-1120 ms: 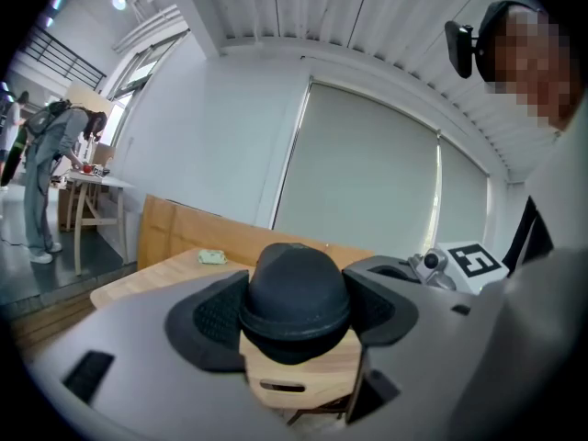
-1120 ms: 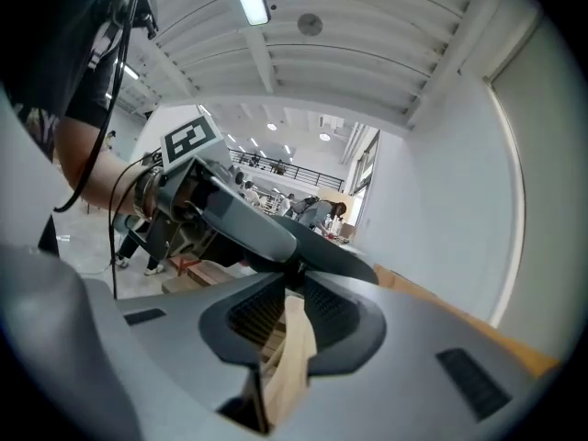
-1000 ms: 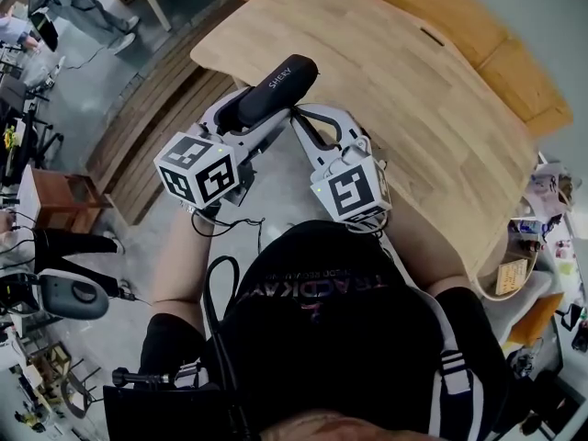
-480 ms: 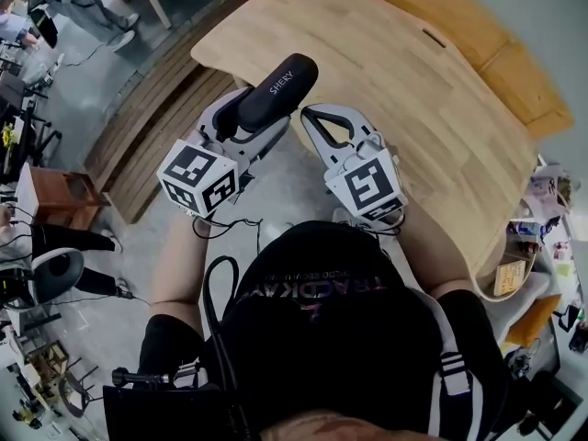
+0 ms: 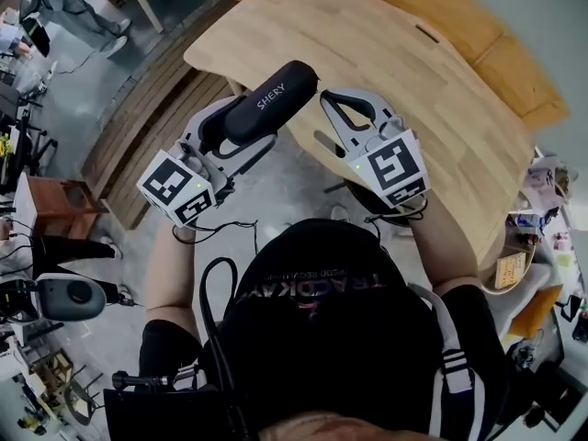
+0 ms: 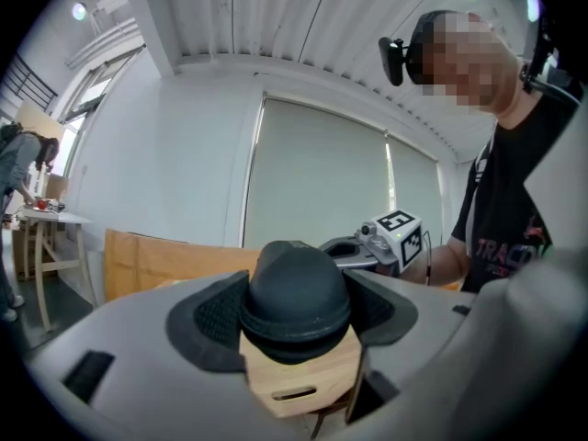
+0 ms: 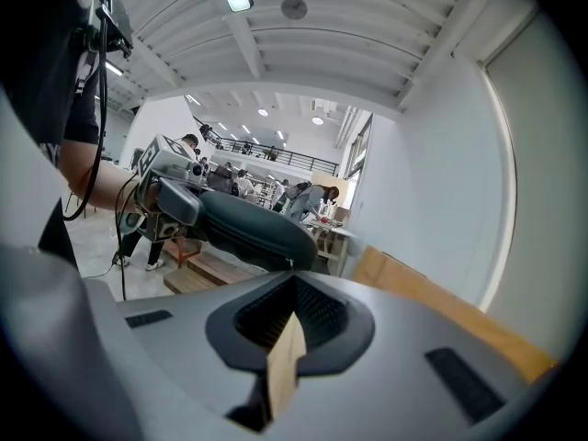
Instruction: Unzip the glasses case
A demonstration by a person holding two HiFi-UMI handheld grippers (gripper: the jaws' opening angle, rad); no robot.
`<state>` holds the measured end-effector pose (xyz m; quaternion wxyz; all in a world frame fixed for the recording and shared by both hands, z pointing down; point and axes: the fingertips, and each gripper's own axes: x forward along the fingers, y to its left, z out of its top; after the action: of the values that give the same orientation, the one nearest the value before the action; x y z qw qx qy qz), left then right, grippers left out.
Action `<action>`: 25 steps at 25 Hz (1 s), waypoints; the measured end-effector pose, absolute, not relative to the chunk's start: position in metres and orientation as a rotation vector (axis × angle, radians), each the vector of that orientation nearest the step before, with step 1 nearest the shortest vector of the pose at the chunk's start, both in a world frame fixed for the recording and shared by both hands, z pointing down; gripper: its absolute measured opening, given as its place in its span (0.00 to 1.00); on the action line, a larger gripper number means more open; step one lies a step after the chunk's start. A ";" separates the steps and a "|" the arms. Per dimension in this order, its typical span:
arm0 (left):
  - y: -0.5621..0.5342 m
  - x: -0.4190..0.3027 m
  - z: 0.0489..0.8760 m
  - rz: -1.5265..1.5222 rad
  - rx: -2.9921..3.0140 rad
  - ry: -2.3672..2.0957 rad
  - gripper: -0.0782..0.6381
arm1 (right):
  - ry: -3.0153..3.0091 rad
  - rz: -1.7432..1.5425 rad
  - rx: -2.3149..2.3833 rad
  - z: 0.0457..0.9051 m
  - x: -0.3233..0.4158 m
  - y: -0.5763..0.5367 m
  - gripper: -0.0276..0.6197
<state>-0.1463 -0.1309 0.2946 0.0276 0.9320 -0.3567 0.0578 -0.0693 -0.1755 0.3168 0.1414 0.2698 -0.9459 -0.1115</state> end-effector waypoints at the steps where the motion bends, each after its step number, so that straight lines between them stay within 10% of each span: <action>1: -0.128 -0.147 0.294 0.169 2.896 -1.071 0.57 | -2.726 -0.324 0.777 0.316 -0.067 -0.177 0.07; 25: -0.072 -0.113 0.281 0.188 3.058 -0.462 0.55 | -2.563 -0.525 0.157 0.315 -0.047 -0.147 0.07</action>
<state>-0.1132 -0.0722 0.2812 0.0217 0.9867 -0.1491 0.0608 -0.0468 -0.1467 0.3149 0.2575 0.0581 -0.9449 -0.1935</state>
